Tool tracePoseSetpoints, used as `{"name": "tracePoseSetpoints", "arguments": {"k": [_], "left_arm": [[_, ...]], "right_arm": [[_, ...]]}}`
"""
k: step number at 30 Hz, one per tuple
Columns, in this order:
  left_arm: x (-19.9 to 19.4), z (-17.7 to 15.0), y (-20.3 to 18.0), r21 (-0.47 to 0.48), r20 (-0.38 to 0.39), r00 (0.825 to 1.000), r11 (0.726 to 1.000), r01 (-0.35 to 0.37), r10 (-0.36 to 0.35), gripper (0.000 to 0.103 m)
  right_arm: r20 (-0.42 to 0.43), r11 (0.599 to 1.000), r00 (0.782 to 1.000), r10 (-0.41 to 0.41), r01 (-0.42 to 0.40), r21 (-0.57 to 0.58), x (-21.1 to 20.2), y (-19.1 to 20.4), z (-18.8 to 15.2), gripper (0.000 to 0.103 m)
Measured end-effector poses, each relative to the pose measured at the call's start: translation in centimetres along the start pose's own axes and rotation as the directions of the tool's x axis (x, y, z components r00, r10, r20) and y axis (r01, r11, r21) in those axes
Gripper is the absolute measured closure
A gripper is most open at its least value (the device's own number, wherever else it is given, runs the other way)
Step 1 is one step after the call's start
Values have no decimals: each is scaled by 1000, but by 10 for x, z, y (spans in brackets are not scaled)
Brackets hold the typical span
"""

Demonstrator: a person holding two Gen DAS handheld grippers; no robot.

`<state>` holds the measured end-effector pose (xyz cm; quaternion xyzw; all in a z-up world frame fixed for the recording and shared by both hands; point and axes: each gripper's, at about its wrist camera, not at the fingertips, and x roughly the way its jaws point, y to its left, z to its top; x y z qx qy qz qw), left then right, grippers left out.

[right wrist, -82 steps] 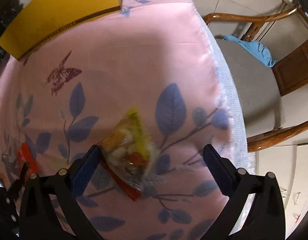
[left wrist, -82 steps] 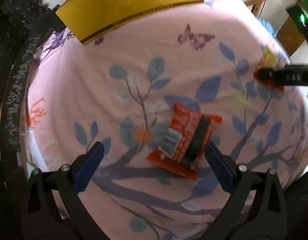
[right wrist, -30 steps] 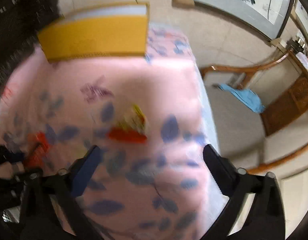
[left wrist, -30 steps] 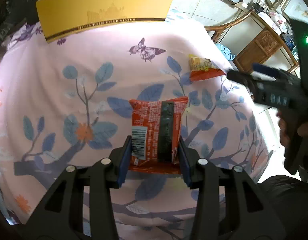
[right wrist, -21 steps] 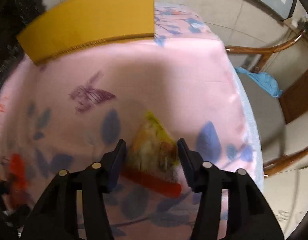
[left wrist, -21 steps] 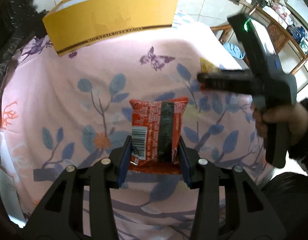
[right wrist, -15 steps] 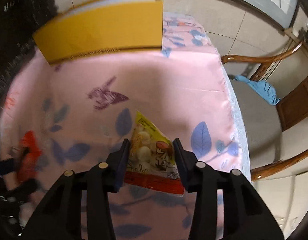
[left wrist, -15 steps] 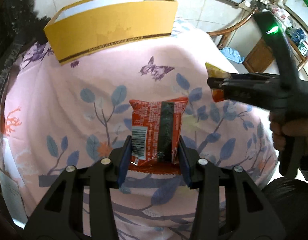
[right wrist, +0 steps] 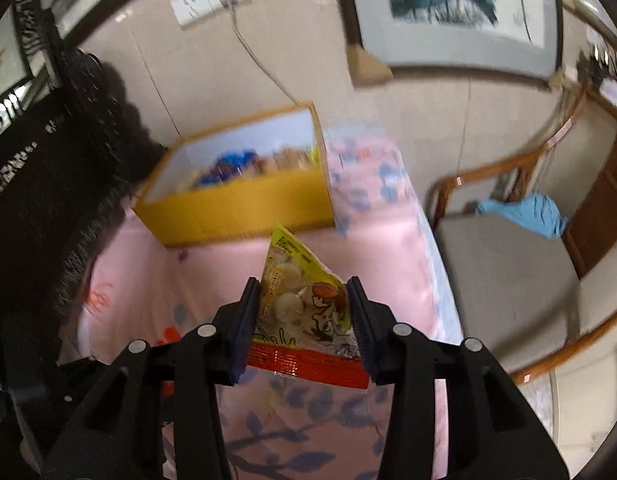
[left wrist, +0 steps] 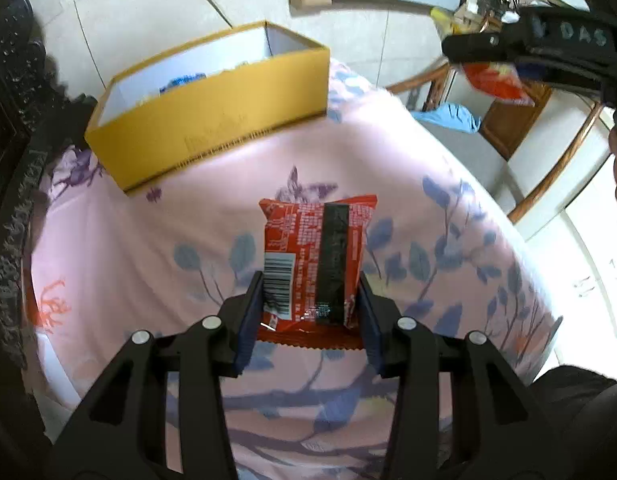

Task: Organize snacks
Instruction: 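Lower both held snacks into the yellow box and open both tools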

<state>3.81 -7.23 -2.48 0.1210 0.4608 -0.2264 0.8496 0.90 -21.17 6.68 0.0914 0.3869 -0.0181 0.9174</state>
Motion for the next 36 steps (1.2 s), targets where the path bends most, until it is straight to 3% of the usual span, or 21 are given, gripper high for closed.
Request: {"name": "tracePoseSetpoints", "arguments": {"k": [5, 8, 13, 19, 25, 31, 36], "left_arm": [[-8, 40, 22, -24, 68, 994, 996, -80, 82, 59], [-15, 78, 45, -66, 139, 968, 977, -201, 208, 58], [-3, 129, 87, -153, 173, 943, 954, -259, 284, 58], [28, 176, 140, -230, 172, 929, 930, -286, 328, 58], [51, 207, 181, -310, 191, 920, 910, -274, 342, 58], [59, 216, 197, -371, 202, 915, 892, -259, 350, 58], [65, 222, 196, -373, 206, 930, 903, -213, 305, 58]], "right_arm": [[115, 996, 993, 27, -17, -83, -14, 13, 48, 59], [169, 992, 983, 75, -57, -108, -9, 17, 81, 59], [233, 980, 963, 134, -94, -175, 32, 40, 138, 59], [233, 972, 960, 157, -108, -210, 91, 54, 183, 59], [218, 974, 962, 166, -126, -186, 135, 50, 203, 59], [168, 979, 976, 137, -108, -172, 167, 40, 184, 59], [136, 983, 978, 156, -141, -113, 182, 36, 178, 59]]}}
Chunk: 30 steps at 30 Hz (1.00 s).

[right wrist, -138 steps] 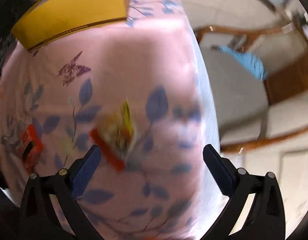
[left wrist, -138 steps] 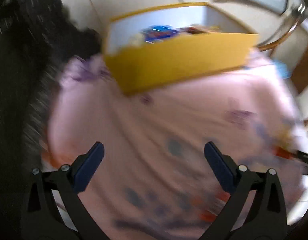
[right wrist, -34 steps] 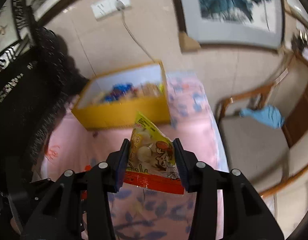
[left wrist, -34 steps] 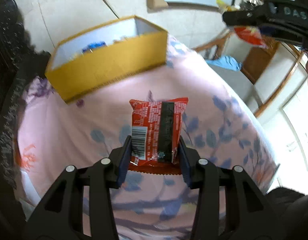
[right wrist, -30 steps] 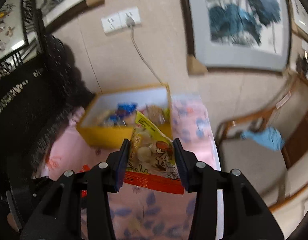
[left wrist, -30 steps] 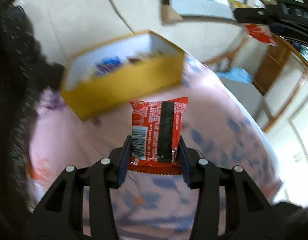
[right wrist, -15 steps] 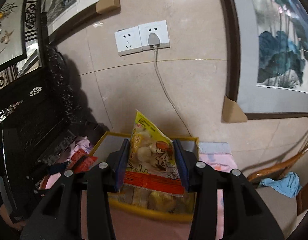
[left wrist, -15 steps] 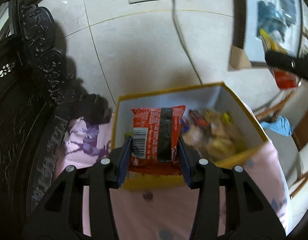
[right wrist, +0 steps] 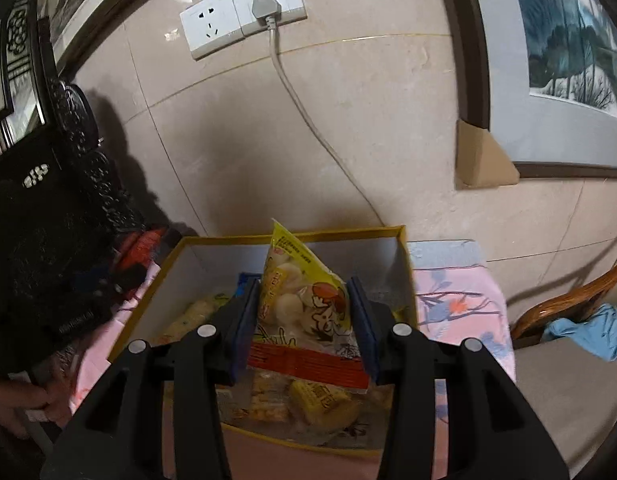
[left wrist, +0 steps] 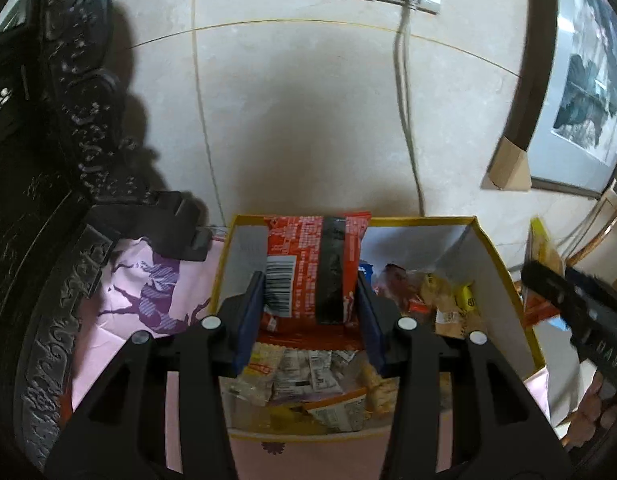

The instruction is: Organize snacks

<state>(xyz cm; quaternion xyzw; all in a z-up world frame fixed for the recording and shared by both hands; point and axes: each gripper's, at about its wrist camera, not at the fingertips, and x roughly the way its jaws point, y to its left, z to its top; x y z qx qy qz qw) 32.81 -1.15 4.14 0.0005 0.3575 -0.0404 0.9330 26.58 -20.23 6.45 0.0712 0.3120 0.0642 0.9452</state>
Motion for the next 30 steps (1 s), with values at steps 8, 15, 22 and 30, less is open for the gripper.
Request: {"name": "tracePoseSetpoints", "arguments": {"k": [8, 15, 22, 30], "left_arm": [[-5, 12, -13, 55, 90, 985, 987, -153, 148, 2], [-10, 9, -20, 92, 61, 986, 983, -159, 154, 2], [-11, 0, -26, 159, 36, 982, 969, -191, 187, 2], [-62, -12, -24, 87, 46, 995, 992, -94, 90, 2]], "right_arm": [[73, 995, 994, -77, 82, -64, -1, 5, 24, 1], [63, 987, 993, -95, 102, -125, -9, 12, 20, 1], [-16, 988, 994, -109, 107, -114, -5, 9, 6, 1], [-46, 987, 992, -120, 115, -113, -34, 21, -5, 1]]}}
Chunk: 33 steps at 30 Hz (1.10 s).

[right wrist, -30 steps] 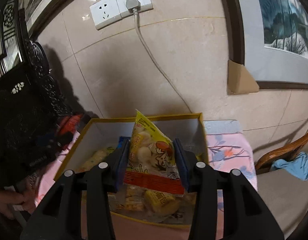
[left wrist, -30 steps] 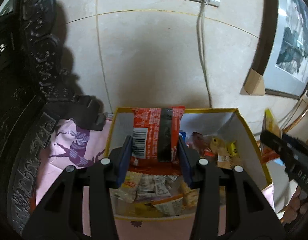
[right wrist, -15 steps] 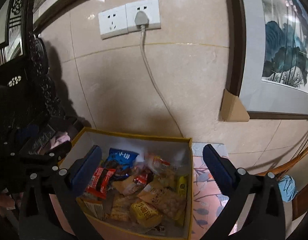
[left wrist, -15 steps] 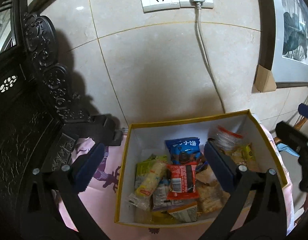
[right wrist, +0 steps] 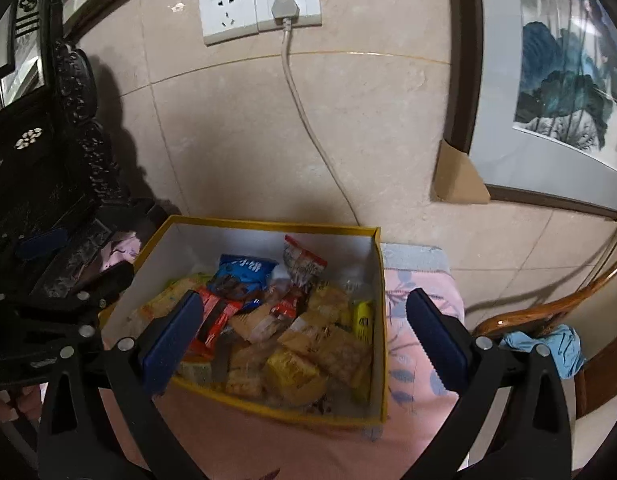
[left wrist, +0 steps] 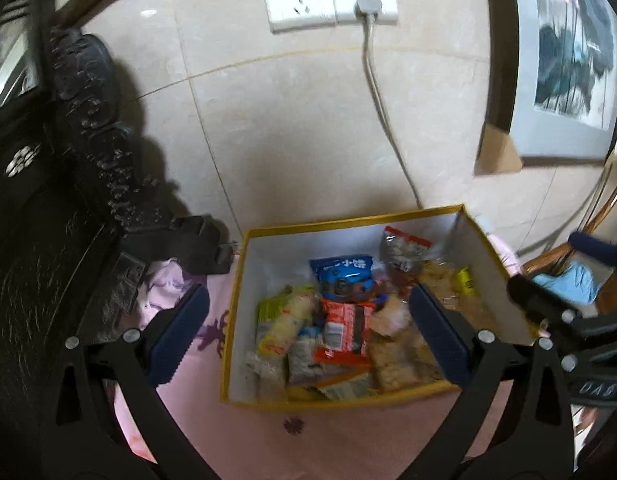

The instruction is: Organize snacks

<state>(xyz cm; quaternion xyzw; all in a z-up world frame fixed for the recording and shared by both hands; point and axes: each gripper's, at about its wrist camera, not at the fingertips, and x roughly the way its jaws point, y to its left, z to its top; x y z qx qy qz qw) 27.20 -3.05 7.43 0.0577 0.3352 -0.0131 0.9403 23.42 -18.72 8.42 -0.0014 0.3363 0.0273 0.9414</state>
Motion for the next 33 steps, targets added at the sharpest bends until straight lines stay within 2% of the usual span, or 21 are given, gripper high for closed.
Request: {"name": "tracePoseSetpoints", "arguments": {"k": [5, 9, 11, 12, 14, 16, 19, 21, 23, 24, 26, 28, 31, 33], "left_arm": [[-46, -18, 4, -50, -39, 998, 998, 41, -43, 2], [-87, -27, 13, -108, -17, 996, 990, 89, -91, 2], [-103, -28, 16, -133, -52, 990, 983, 125, -132, 2], [-117, -30, 20, -144, -32, 986, 977, 155, -161, 2], [-138, -35, 21, -133, 38, 991, 983, 129, -124, 2], [-163, -41, 14, -63, 110, 993, 997, 48, -41, 2], [-187, -51, 2, 0, 129, 991, 1000, -30, 30, 2], [-199, -59, -3, -4, 113, 993, 1000, -30, 30, 2], [-211, -66, -7, -22, 91, 996, 1000, 11, -9, 2], [-222, -71, -8, -41, 89, 995, 998, 42, -38, 2], [-236, -79, -10, -61, 88, 995, 997, 53, -47, 2], [-257, -89, -17, -55, 96, 995, 998, 30, -24, 2], [-287, -108, -31, -28, 110, 992, 998, -59, 62, 2], [-306, -121, -37, -18, 103, 992, 997, -77, 78, 2]], "right_arm": [[-10, 1000, 1000, -25, 25, 10, -41, 2, -12, 1], [17, 992, 992, -124, 124, 0, -85, 5, -20, 1], [34, 989, 988, -148, 147, 16, -110, 6, -24, 1], [41, 988, 987, -156, 155, 23, -119, 7, -26, 1], [50, 982, 981, -187, 186, 26, -138, 10, -30, 1], [56, 967, 966, -254, 254, -1, -158, 17, -37, 1], [56, 944, 943, -328, 329, -5, -181, 22, -50, 1], [54, 950, 948, -313, 312, 27, -200, 23, -62, 1], [45, 955, 955, -295, 292, 50, -218, 21, -73, 1], [51, 955, 954, -295, 292, 50, -226, 21, -77, 1], [79, 951, 948, -308, 305, 46, -248, 19, -88, 1], [80, 956, 953, -293, 290, 47, -264, 15, -97, 1], [84, 966, 964, -254, 248, 79, -289, 6, -114, 1], [84, 971, 970, -230, 223, 81, -304, 3, -126, 1]]}}
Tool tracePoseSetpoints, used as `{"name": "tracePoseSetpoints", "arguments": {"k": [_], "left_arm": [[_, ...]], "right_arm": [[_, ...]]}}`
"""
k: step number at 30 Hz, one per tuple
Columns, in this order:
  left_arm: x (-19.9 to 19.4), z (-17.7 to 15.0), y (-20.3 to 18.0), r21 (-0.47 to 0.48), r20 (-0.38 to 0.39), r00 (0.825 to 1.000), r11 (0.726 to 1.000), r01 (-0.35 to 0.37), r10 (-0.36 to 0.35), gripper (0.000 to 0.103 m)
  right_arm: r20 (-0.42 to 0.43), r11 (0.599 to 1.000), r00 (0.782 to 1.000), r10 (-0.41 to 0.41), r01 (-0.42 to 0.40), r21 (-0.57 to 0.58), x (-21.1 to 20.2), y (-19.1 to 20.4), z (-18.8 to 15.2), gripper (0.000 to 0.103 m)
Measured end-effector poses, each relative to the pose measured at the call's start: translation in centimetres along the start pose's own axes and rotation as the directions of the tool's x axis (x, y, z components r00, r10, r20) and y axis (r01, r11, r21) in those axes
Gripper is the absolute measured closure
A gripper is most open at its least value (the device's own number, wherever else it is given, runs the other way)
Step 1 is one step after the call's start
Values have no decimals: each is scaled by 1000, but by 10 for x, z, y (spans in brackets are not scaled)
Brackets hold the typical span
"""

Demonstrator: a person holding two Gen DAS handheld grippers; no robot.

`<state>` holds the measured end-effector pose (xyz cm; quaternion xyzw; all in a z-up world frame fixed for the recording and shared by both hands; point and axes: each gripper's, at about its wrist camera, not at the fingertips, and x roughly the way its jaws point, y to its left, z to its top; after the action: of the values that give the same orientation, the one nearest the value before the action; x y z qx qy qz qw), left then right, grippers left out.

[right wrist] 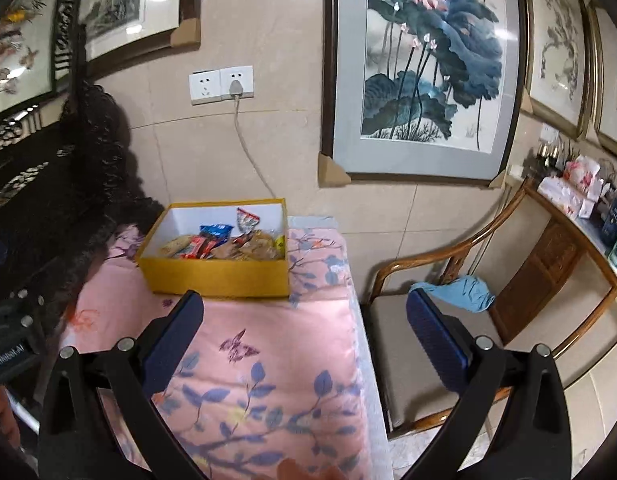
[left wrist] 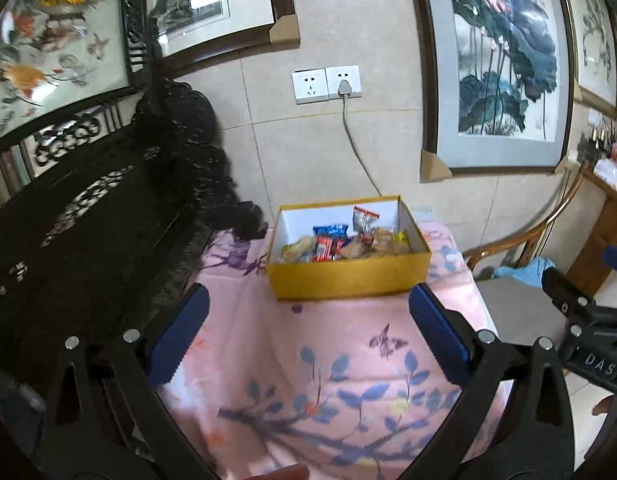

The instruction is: Organize snacks

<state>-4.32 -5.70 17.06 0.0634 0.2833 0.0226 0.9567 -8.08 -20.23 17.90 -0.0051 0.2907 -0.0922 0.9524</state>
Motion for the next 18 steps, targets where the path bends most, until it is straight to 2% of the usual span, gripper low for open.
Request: {"name": "tracePoseSetpoints", "arguments": {"k": [5, 10, 18], "left_arm": [[-42, -21, -6, 10, -6, 1000, 1000, -9, 9, 2], [-71, -30, 1, 27, 23, 1000, 1000, -11, 10, 2], [-98, -36, 21, 60, 53, 998, 998, 31, -34, 2]], "right_arm": [[12, 1000, 1000, 17, -17, 25, -33, -10, -16, 1], [1, 998, 999, 47, -47, 37, -57, -7, -23, 1], [28, 999, 1000, 9, -10, 42, -98, 17, -26, 1]]}}
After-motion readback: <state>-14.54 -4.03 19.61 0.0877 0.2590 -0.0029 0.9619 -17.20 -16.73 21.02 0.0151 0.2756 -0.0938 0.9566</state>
